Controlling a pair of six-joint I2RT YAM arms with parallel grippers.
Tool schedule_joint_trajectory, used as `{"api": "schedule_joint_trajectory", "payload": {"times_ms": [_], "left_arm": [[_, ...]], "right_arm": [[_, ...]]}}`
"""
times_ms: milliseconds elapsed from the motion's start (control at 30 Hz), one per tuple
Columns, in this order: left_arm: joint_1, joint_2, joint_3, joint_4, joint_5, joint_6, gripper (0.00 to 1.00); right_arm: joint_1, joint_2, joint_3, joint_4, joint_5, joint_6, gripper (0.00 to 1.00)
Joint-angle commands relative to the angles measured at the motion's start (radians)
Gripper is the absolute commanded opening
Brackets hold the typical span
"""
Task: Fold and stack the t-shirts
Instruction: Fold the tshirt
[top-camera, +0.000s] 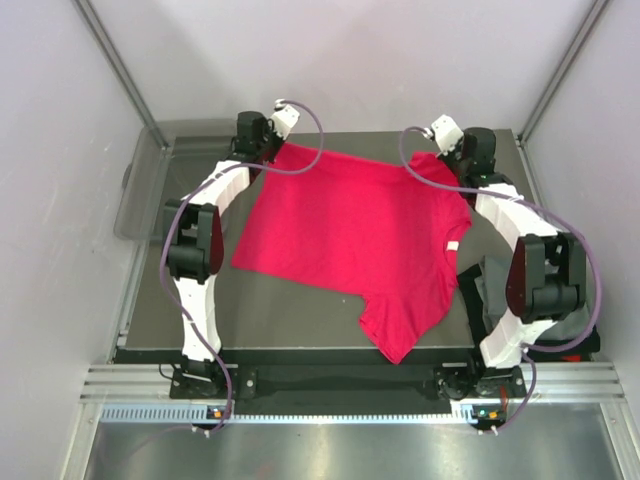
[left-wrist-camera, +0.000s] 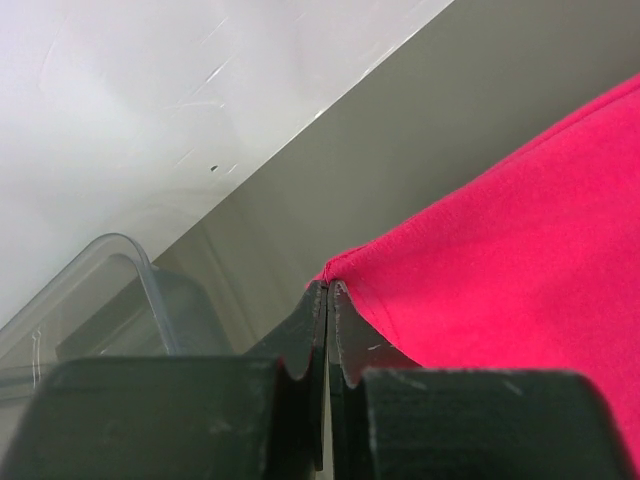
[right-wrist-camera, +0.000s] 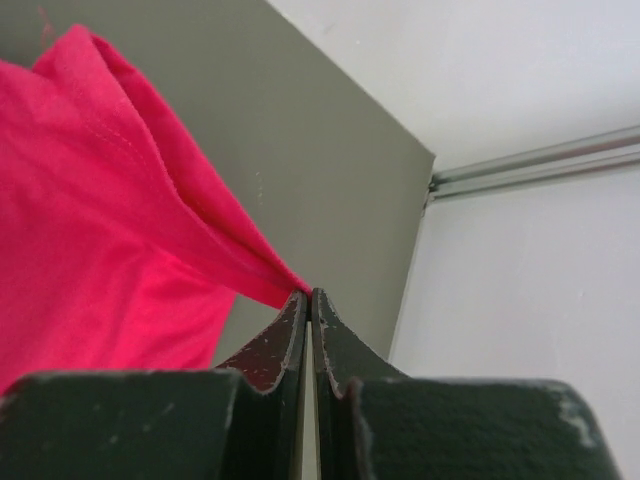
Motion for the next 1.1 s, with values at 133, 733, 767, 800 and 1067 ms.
{"api": "schedule_joint_trajectory", "payload": {"times_ms": [133,733,767,800,1067], "left_arm": [[0.032,-0.042,-0.015,0.063,0.027,-0.026,0.0],[0.053,-0.069,-0.12,0.101,0.103,-0.021,0.0],[0.053,-0.074,-0.127,0.101,0.105,-0.021,0.0],[0.053,-0.08,-0.143,0.109,0.102,-0.021,0.0],[0.053,-0.097,-0.191,0.135,0.077,0.013,0.0]], "right_arm": [[0.021,-0.158,-0.102,-0.027,-0.034,0.067,0.0],[0.084,-0.361,-0.329,-0.068,-0.03,0.124,0.0],[0.085,-0.369,-0.338,-0.067,-0.03,0.13,0.0],[0.084,-0.376,-0.358,-0.068,-0.033,0.133,0.0],[0.122,-0.493,-0.434,-0.125,-0.063,0.193,0.0]]}}
